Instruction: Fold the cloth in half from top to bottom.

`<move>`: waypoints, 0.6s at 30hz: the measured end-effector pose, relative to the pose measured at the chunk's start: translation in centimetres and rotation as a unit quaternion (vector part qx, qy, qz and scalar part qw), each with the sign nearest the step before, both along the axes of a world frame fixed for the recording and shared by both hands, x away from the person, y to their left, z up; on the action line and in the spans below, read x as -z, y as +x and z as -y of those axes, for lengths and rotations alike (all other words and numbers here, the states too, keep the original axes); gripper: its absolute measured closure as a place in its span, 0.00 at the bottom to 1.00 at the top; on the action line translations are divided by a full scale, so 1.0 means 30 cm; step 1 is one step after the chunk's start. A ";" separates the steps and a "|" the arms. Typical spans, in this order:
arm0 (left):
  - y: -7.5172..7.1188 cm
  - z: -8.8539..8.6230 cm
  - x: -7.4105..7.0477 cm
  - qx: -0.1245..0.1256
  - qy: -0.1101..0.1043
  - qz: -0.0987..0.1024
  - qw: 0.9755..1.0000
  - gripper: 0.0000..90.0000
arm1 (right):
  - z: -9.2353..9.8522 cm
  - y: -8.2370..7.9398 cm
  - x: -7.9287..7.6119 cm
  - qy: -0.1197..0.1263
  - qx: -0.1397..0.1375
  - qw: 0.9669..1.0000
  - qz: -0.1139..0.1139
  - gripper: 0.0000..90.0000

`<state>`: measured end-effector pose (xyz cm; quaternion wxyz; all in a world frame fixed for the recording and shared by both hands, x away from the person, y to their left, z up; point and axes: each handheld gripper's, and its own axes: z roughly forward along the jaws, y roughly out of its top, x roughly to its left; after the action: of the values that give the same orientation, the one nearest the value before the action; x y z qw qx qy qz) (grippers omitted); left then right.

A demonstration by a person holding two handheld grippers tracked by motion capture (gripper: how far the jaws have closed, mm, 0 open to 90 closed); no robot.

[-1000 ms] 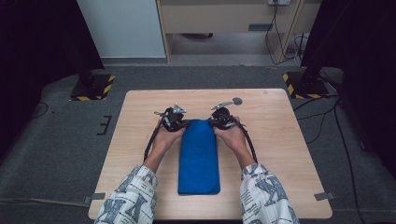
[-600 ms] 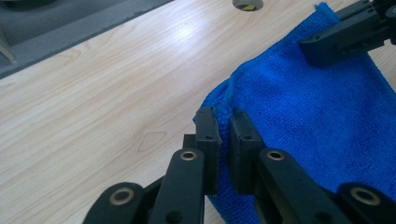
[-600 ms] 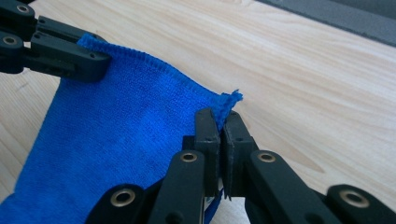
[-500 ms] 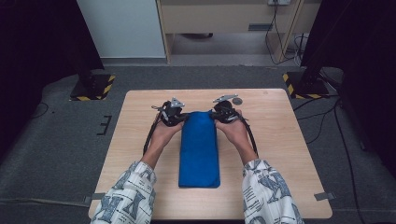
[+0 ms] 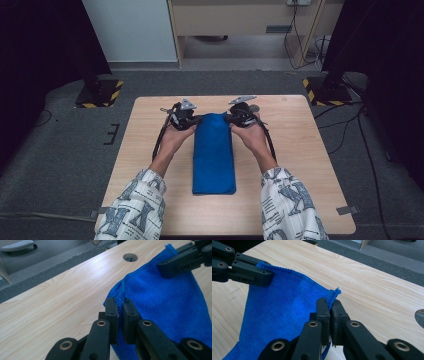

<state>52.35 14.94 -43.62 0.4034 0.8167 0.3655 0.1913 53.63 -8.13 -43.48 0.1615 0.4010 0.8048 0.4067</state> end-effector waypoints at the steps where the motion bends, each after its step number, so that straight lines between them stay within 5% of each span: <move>1: 0.001 0.000 0.000 0.000 0.000 0.001 1.000 0.94 | 0.001 0.000 0.001 0.000 0.001 1.000 -0.001 0.97; 18: 0.005 -0.003 -0.058 0.000 -0.007 0.015 1.000 0.94 | 0.003 0.003 -0.056 0.003 0.001 1.000 0.018 0.97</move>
<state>52.51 15.02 -41.89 0.4145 0.8109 0.3609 0.2010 53.72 -8.22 -41.79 0.1754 0.3944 0.8004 0.4160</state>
